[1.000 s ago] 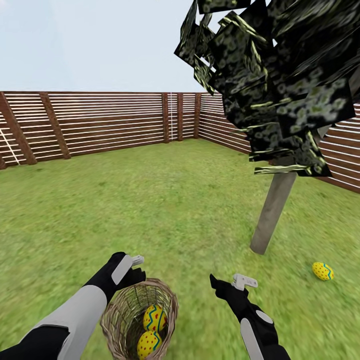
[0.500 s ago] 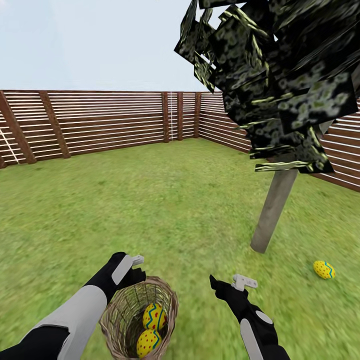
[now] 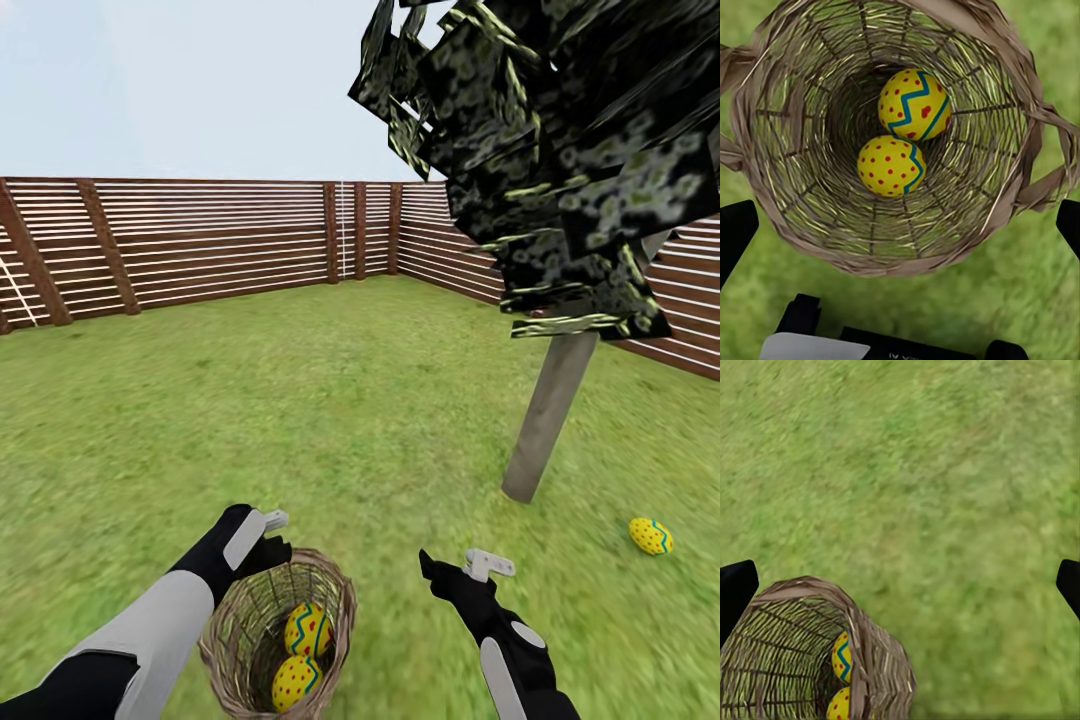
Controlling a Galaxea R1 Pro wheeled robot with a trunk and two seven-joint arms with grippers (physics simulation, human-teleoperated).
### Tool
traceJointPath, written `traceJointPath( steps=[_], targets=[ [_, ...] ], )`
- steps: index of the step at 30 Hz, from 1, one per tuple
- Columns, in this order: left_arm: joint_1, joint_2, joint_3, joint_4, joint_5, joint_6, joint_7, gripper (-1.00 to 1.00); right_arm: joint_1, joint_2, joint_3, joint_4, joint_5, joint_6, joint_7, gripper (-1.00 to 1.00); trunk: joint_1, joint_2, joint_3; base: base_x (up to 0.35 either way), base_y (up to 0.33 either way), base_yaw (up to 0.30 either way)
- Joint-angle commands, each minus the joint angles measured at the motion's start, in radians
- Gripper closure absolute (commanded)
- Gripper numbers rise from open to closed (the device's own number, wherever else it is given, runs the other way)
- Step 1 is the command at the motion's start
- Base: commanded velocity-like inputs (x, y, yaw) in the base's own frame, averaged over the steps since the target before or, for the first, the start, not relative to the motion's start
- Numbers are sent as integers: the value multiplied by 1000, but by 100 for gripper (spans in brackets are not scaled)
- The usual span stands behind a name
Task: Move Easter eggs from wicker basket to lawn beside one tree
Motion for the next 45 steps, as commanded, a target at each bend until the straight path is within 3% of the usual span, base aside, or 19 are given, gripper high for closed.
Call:
traceJointPath(
  steps=[1,32,37,45],
  targets=[
    [0,1,-6,-1,10,2,9,-100,0,0,1,-2,-10,4,-8,-100,4,-8,-4,0,0,0],
    [0,1,-7,-8,10,-12,9,-100,0,0,3,6,-10,4,-8,-100,123,-225,-101,0,0,0],
    [0,1,-32,-8,10,-14,9,-100,0,0,3,6,-10,4,-8,-100,142,-260,-117,0,0,0],
    [0,1,-42,-7,11,-15,9,-100,0,0,4,20,-10,3,-8,-100,173,-316,-142,0,0,0]
  ],
)
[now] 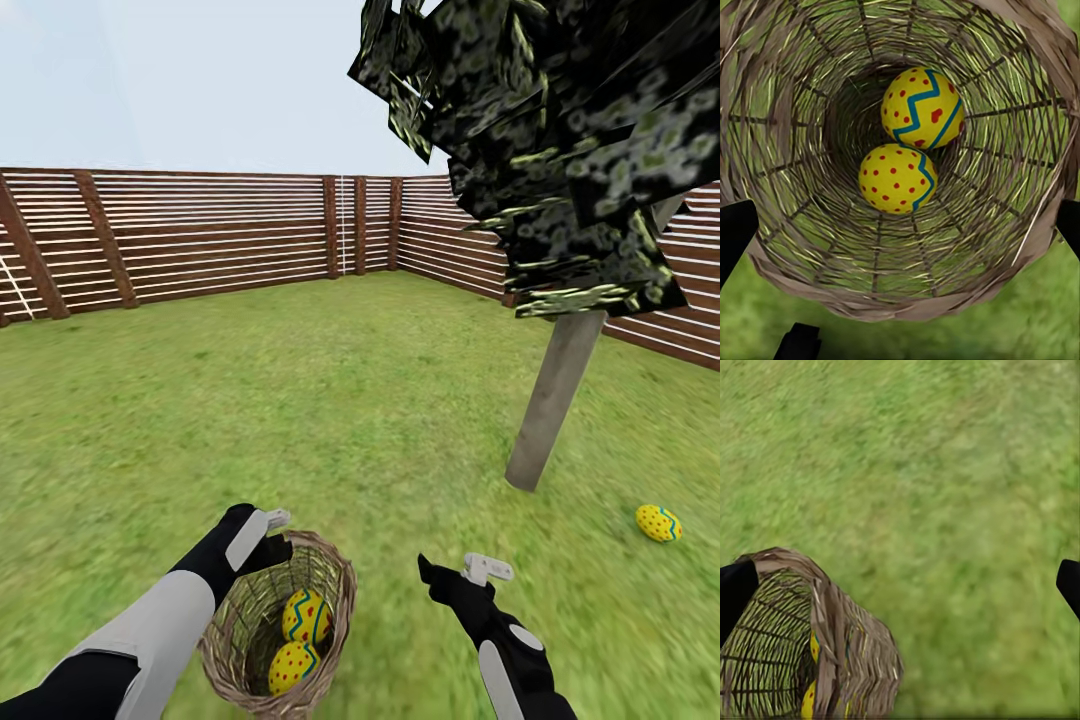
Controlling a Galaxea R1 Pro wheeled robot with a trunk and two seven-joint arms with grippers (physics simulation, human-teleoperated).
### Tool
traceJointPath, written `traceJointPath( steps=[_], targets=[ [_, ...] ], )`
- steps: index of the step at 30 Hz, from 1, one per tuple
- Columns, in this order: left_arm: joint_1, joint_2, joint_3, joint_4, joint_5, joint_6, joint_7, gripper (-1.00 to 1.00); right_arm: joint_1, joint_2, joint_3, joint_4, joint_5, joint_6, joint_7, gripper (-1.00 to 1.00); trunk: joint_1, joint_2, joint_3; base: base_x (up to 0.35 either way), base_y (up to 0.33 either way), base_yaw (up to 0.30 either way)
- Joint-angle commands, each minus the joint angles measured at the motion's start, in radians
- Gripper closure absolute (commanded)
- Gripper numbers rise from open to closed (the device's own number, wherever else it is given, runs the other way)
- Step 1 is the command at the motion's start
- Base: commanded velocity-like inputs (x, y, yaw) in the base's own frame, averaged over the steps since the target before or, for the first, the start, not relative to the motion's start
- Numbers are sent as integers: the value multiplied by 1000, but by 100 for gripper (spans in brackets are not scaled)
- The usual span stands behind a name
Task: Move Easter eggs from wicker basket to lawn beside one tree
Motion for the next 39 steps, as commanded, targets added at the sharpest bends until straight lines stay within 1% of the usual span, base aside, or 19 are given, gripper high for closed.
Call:
traceJointPath(
  steps=[1,21,26,28,29,30,31,33,35,39],
  targets=[
    [0,0,-6,-1,10,2,9,-100,0,0,1,-1,-10,4,-8,-100,4,-8,-4,0,0,0],
    [0,-1,-7,-2,10,2,9,-100,0,0,2,6,-10,2,-8,-100,81,-148,-67,0,0,0],
    [0,-1,-8,-3,10,-10,8,-100,0,-1,1,-35,-11,3,-7,-100,100,-183,-83,0,0,0],
    [0,-1,-9,-3,10,-14,8,-100,3,0,3,-85,-11,5,-7,-100,107,-197,-89,0,0,0],
    [0,-1,-11,-4,10,-15,8,-100,21,0,5,-131,-11,6,-7,-100,111,-204,-92,0,0,0],
    [0,-1,-12,-4,10,-16,8,-100,35,0,6,-157,-11,7,-7,-100,115,-211,-95,0,0,0],
    [0,-1,-16,-4,9,-17,8,-100,68,0,9,-196,-12,7,-6,-100,119,-218,-98,0,0,0],
    [0,-1,-23,-5,10,-17,9,-100,111,0,14,-228,-12,6,-5,-100,127,-232,-104,0,0,0],
    [0,-1,-30,-5,10,-18,9,-100,134,0,18,-244,-12,6,-3,-100,134,-246,-111,0,0,0],
    [0,-1,-36,-5,10,-19,9,-100,153,0,22,-258,-14,5,9,-100,150,-274,-123,0,0,0]
  ],
)
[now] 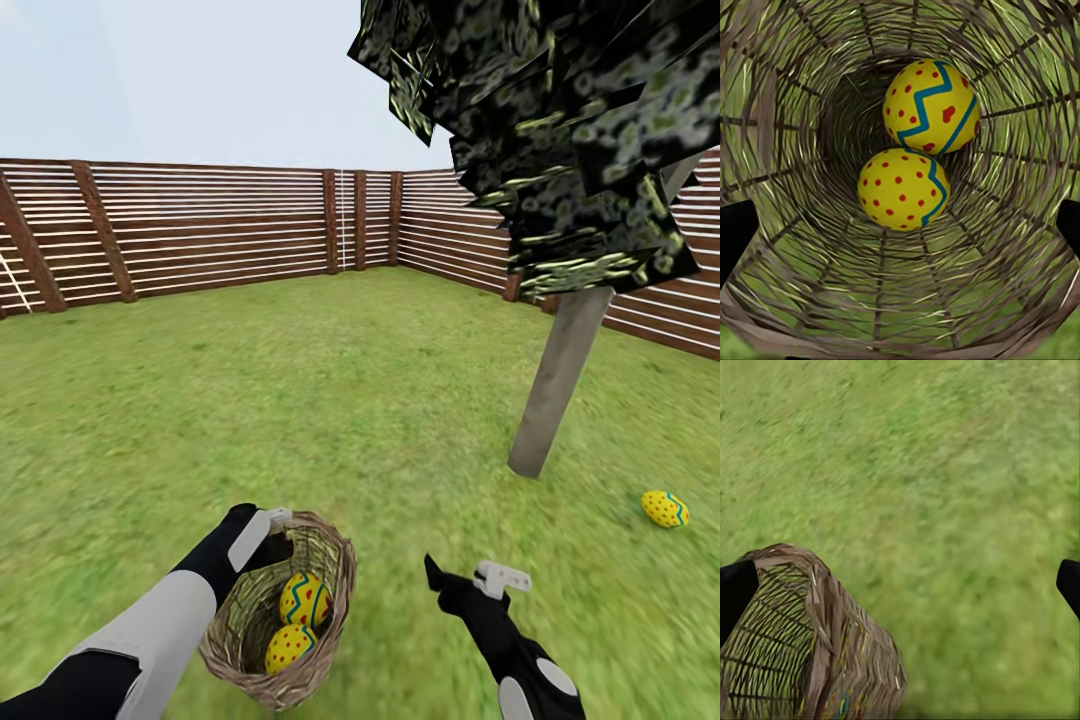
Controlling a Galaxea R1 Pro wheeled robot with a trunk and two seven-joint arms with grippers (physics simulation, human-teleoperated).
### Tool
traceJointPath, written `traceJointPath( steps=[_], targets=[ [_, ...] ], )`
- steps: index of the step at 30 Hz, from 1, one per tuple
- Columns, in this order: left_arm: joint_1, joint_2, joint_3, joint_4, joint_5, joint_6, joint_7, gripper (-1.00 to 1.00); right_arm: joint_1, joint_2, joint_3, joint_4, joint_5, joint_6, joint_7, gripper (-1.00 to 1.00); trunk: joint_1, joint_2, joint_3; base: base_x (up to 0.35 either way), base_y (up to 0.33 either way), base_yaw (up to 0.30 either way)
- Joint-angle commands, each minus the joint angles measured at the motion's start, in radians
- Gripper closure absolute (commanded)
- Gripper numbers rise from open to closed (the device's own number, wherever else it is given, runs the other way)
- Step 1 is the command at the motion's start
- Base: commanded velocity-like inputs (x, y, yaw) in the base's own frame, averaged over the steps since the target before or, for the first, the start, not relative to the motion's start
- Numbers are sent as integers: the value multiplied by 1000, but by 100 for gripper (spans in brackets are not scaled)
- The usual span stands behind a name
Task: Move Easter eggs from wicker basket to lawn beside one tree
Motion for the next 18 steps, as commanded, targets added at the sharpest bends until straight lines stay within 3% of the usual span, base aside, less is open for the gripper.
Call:
traceJointPath(
  steps=[1,18],
  targets=[
    [0,1,-7,-1,11,2,9,-100,1,0,1,-3,-10,4,-2,-100,4,-8,-4,0,0,0],
    [0,1,-8,-2,11,-16,8,-100,7,-2,-4,-5,-10,6,27,-100,69,-127,-57,0,0,0]
  ],
)
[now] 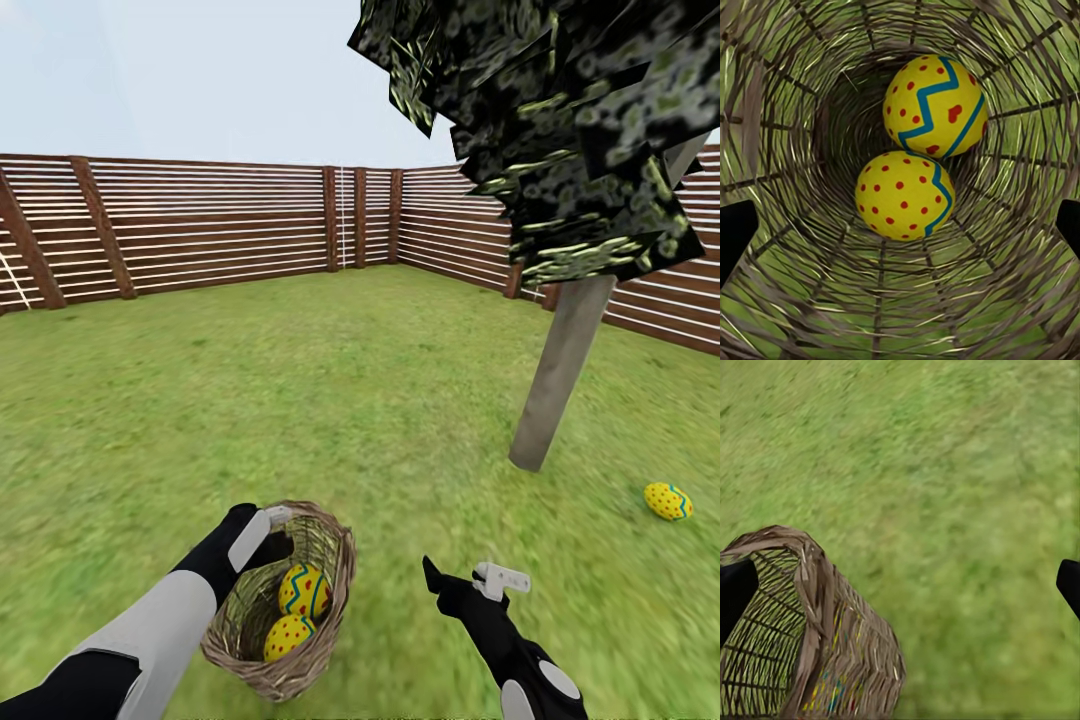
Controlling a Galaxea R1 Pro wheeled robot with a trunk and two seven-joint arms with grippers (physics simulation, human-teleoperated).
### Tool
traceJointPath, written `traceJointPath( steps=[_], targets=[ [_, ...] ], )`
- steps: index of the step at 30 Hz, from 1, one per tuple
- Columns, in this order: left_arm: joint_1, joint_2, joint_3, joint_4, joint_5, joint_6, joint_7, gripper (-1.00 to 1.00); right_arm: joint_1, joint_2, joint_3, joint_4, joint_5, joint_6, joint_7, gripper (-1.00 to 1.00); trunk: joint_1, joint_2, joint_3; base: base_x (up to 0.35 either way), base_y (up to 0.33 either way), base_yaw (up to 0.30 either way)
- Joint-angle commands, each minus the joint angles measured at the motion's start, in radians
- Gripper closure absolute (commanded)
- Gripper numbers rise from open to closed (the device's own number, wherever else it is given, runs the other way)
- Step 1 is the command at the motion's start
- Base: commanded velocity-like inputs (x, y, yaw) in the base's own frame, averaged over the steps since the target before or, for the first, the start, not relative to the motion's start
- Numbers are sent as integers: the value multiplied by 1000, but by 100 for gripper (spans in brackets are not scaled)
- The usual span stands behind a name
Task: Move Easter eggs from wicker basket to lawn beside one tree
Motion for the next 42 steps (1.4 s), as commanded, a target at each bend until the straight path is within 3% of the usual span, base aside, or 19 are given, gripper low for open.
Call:
traceJointPath(
  steps=[1,9,19,42],
  targets=[
    [0,1,-6,-2,11,2,9,-100,0,0,0,-2,-8,4,-3,-100,4,-8,-4,0,0,0],
    [0,0,-8,-2,10,-4,7,-100,0,0,2,-2,-8,6,-3,-100,35,-64,-29,0,0,0],
    [0,2,-35,-1,10,-23,-49,-100,0,0,2,-2,-8,7,-4,-100,73,-134,-60,0,0,0],
    [0,2,-37,-1,10,-24,-54,-100,-1,0,2,1,-8,7,-8,-100,161,-295,-132,0,0,0]
  ],
)
